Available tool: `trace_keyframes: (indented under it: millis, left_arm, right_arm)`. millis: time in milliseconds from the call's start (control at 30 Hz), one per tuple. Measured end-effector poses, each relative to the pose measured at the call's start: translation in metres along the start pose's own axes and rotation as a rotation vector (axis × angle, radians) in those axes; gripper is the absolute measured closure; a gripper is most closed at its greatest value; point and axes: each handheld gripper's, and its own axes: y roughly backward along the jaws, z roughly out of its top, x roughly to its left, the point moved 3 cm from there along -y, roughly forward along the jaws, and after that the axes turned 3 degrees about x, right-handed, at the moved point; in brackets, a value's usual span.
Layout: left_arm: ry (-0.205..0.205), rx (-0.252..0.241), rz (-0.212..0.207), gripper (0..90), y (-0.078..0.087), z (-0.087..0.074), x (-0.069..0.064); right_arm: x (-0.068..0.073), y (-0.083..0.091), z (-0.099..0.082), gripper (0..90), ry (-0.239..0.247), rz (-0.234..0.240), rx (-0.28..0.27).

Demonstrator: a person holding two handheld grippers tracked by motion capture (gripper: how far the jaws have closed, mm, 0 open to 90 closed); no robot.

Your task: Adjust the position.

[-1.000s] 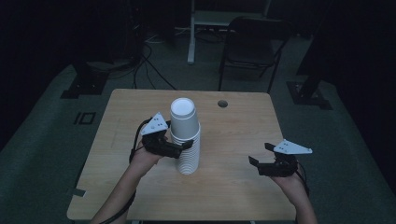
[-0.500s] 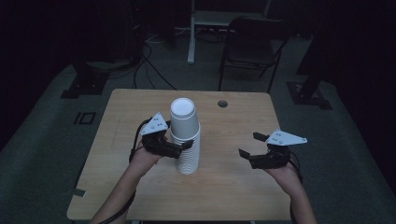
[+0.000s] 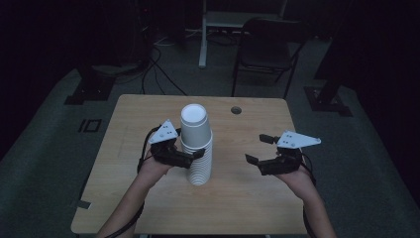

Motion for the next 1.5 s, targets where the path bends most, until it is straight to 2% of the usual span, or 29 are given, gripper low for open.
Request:
trace_keyframes:
  millis: [167, 367, 700, 1067, 1200, 1500]
  left_arm:
    - [0.001, -0.003, 0.002, 5.4, -0.001, 0.0, 0.0]
    - [0.002, -0.005, 0.003, 5.4, -0.001, 0.0, 0.0]
    - [0.004, -0.005, 0.002, 5.4, 0.0, 0.0, 0.0]
    - [0.005, -0.005, 0.002, 5.4, 0.0, 0.0, 0.0]
    - [0.006, -0.007, 0.002, 5.4, -0.001, 0.0, 0.0]
    - [0.004, -0.006, 0.001, 5.4, 0.0, -0.001, 0.0]
  right_arm:
    - [0.005, -0.003, 0.019, 13.5, 0.027, 0.02, -0.02]
    - [0.011, -0.009, 0.031, 14.1, 0.048, 0.04, -0.019]
    - [0.029, -0.03, 0.057, 14.2, 0.096, 0.114, -0.043]
    - [0.041, -0.052, 0.084, 15.3, 0.117, 0.178, -0.071]
    - [0.044, -0.056, 0.09, 15.3, 0.126, 0.182, -0.074]
    - [0.048, -0.069, 0.111, 15.3, 0.127, 0.204, -0.12]
